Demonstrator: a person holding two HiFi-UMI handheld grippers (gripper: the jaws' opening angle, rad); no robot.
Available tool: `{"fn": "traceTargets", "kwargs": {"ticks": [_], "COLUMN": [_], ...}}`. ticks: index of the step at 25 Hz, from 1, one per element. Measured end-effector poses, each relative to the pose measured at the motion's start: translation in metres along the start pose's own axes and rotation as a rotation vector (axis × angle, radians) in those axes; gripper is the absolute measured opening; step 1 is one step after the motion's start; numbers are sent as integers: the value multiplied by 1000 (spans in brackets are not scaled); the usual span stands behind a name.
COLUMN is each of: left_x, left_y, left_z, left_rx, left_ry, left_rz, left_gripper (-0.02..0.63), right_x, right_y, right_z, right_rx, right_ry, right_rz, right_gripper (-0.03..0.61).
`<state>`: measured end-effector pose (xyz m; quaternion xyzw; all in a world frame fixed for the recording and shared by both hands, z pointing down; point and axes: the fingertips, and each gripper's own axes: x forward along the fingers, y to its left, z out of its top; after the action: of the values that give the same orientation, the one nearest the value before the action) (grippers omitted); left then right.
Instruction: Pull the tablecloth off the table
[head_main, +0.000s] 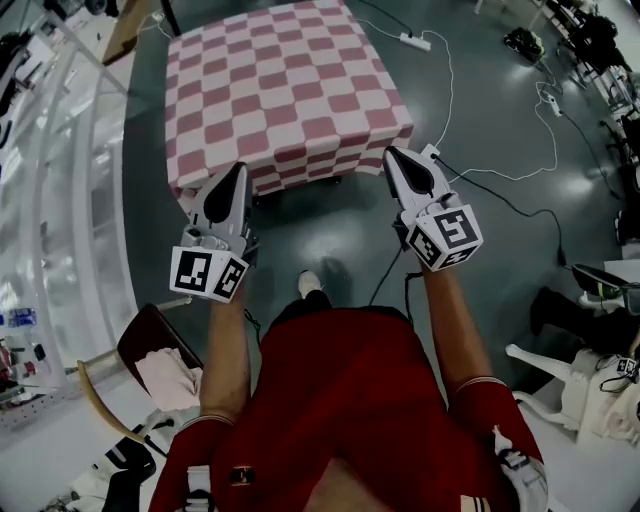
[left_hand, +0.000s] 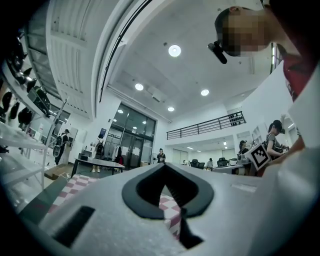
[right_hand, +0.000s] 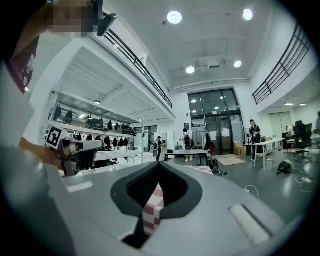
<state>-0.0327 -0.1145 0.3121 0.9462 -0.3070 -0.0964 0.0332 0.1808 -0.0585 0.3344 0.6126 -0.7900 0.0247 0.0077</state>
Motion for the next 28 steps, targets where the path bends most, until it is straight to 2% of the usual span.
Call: {"fn": "traceTargets", "kwargs": {"ticks": [6,17,24,28], "left_x": [34,70,173,172], "left_y": [38,68,91,84], "left_z": [-7,-19,-37,-38], "left_rx": [-11,-23,6,4], "left_ry": [-9,17,46,55], "left_rz": [-29,-29,10,-4], "left_gripper": [5,5,5,5], "right_x": [40,75,141,131], "right_y": [-20,-76,-183,-190], "right_z": [-10,-35,-56,-67], "right_rx": [-12,4,32,35], "right_ry": [36,123,155,180], "right_rz": [-39,-102,-88,-113], "right_gripper": [12,12,12,14]}}
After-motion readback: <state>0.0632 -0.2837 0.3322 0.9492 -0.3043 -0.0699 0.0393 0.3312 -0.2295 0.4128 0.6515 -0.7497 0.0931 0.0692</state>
